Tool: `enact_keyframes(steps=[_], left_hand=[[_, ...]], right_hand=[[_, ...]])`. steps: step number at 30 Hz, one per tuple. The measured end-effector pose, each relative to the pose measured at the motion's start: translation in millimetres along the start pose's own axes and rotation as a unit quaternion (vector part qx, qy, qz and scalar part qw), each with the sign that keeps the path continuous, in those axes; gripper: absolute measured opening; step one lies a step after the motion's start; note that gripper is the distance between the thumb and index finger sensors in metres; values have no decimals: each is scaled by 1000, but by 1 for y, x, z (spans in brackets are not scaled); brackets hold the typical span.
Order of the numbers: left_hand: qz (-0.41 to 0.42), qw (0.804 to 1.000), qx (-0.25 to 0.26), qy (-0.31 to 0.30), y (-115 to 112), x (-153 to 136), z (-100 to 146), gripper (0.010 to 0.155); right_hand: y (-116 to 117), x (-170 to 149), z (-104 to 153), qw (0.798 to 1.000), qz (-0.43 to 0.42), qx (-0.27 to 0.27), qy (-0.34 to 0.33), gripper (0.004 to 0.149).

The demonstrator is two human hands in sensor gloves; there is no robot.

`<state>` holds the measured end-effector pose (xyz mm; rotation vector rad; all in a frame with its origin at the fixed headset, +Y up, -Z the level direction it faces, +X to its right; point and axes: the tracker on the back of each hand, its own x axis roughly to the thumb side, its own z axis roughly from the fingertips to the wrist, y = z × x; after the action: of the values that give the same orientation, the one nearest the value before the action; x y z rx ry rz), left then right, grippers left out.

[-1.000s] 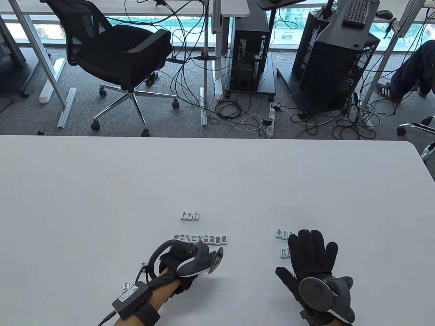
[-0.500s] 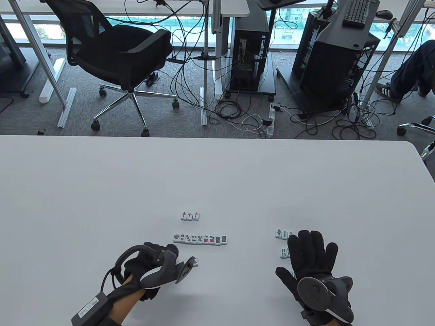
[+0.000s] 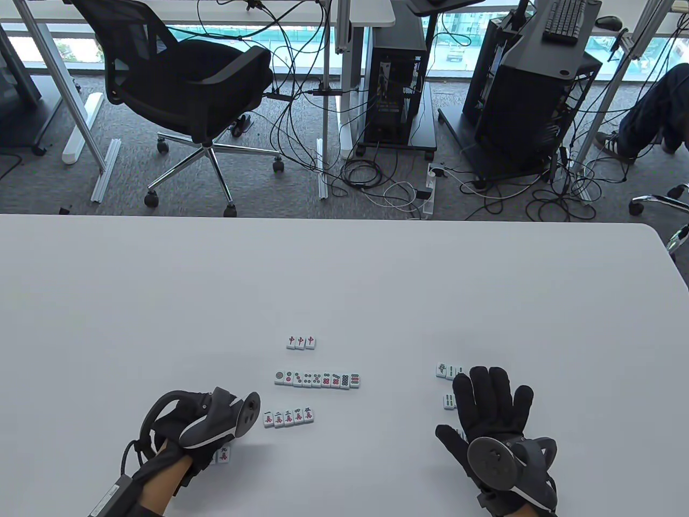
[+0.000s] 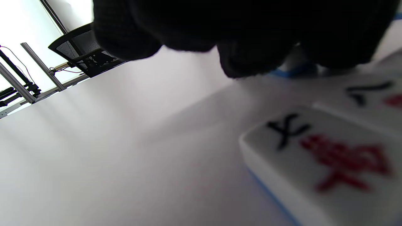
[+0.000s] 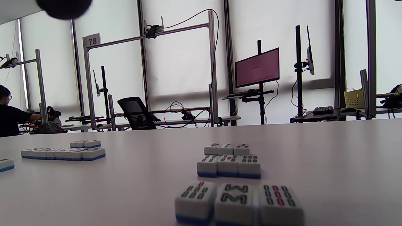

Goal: Mahjong suit sorting

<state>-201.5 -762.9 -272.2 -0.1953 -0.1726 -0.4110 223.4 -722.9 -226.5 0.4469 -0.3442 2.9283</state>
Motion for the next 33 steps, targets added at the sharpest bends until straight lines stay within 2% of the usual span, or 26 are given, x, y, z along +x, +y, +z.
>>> enact_keyframes(steps=[7,11,15,19,25,33], left_hand=[[-4,1000,-15,-3,7,6,-12,61],[19,1000,3,-10,29,18,-21,60],[45,998,29,-45,61,52,-29,60],[35,994,59,-82,80,88,-33,60],[17,993,62,-96,82,116,-37,60],[-13,995,39,-94,73,126,-43,60]], right_hand=[[0,0,-1,1000,-12,-1,-1,83],[-4,3,0,1000,-28,-8,-8,83],[-6,3,1,999,-26,-14,-11,83],[-7,2,1,999,-32,-16,-11,83],[-9,-6,1,999,-43,-20,5,83],[-9,-5,0,999,-47,-20,3,82]])
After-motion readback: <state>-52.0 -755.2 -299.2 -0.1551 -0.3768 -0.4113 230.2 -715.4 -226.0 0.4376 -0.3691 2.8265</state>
